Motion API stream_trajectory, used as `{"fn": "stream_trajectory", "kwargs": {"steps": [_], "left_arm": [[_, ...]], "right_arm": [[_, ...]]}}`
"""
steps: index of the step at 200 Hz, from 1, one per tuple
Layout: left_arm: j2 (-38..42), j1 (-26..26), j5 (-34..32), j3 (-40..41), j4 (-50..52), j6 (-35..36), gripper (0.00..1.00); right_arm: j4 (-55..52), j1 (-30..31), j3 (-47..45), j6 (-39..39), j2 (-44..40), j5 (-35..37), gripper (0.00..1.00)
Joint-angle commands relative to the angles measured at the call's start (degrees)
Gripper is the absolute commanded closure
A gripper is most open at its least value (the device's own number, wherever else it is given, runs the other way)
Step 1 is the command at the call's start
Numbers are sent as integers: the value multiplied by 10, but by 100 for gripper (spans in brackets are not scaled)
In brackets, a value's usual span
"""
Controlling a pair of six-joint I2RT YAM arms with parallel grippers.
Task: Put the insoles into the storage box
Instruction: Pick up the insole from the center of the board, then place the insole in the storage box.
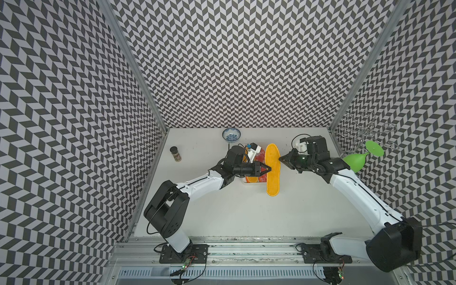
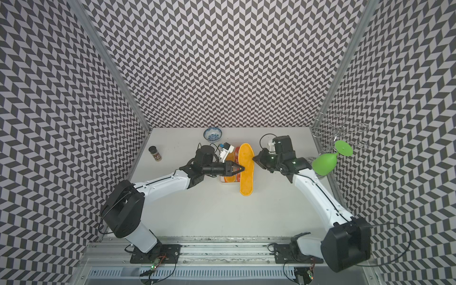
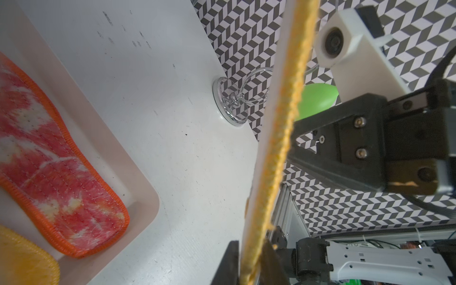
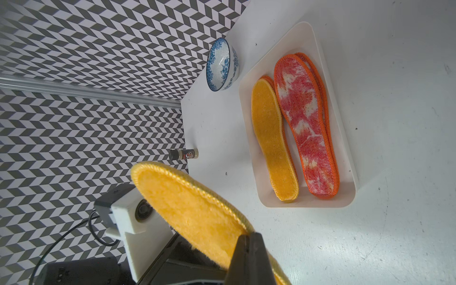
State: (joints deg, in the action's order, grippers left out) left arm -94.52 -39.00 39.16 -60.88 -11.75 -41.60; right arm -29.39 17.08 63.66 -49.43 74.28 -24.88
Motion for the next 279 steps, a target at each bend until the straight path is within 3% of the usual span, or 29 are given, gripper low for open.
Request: {"fn": "stream_trajectory", "kwargs": {"steps": [1,12,31,87,154,214,279], "left_arm": [[3,0,13,-16,7,5,94],[4,1,17,-16,11,6,100],[6,7,25,-15,15,2,100],[-30,61,74,-37,21,-5,100],[-166,114,126,-150,40,-21,100],[-292,119,113,-285,153,28,100],[-363,124,101,-347,204,46,100]], "right_arm": [[29,2,7,-4,4,8,100],[27,3,8,-2,5,13,100],[16,3,21,14,8,24,100],[-58,1,89,98,12,105,67],[-106,0,119,210,7,183,54],[-117,-4,109,233,11,189,49],[-111,-15,95,245,15,177,47]]}}
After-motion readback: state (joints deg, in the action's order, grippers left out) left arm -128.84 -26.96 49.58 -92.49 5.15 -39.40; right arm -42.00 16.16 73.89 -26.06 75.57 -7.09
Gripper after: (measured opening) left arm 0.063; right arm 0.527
